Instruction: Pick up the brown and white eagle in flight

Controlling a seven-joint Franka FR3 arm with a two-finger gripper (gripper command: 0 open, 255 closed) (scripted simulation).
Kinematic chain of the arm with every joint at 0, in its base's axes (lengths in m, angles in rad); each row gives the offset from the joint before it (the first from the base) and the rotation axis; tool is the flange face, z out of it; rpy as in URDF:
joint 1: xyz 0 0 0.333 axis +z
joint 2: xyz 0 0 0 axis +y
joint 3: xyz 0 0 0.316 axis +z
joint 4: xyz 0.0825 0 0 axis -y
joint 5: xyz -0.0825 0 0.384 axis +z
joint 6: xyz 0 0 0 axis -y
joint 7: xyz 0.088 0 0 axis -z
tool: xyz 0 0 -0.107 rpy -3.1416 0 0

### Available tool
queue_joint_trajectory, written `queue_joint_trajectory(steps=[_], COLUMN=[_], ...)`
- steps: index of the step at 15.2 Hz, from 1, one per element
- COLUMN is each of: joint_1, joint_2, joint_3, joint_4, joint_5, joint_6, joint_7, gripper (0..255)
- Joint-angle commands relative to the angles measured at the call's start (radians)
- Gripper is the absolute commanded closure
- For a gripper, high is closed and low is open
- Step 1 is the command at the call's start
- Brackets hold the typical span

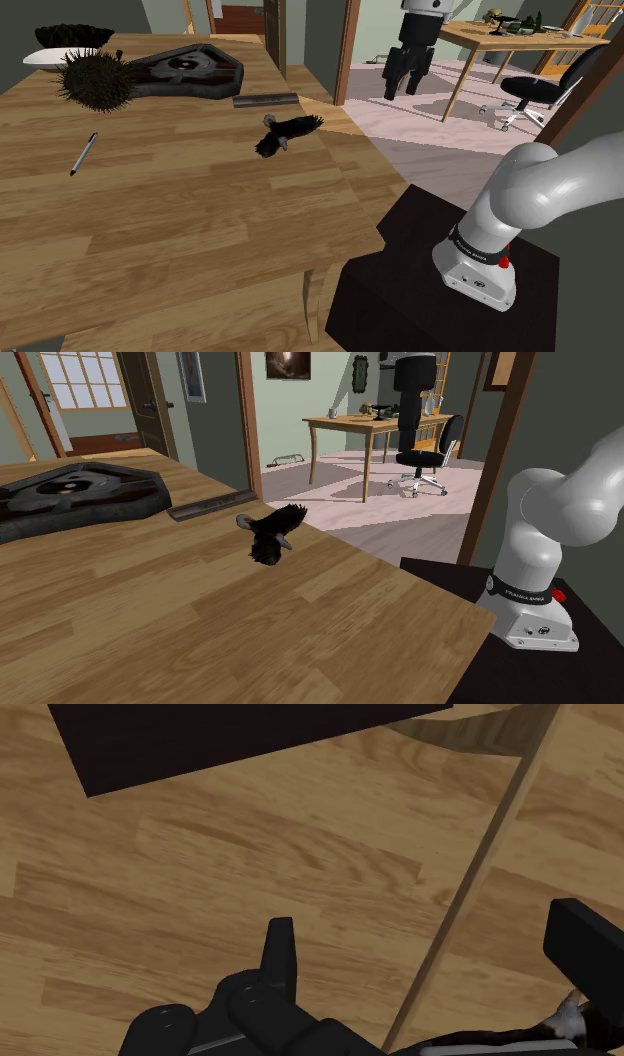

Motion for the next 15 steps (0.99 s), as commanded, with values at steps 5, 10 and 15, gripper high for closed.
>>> queue_joint_trajectory(steps=[5, 10, 15], joint_1=[0.005, 0.007, 0.006], joint_2=[0.113, 0.270, 0.440], joint_3=[0.044, 0.096, 0.142], joint_4=[0.018, 0.073, 0.162], joint_5=[0.014, 0.015, -0.006], joint_6=[0.123, 0.261, 0.375], joint_7=[0.039, 0.092, 0.151], gripper=[0, 0, 0])
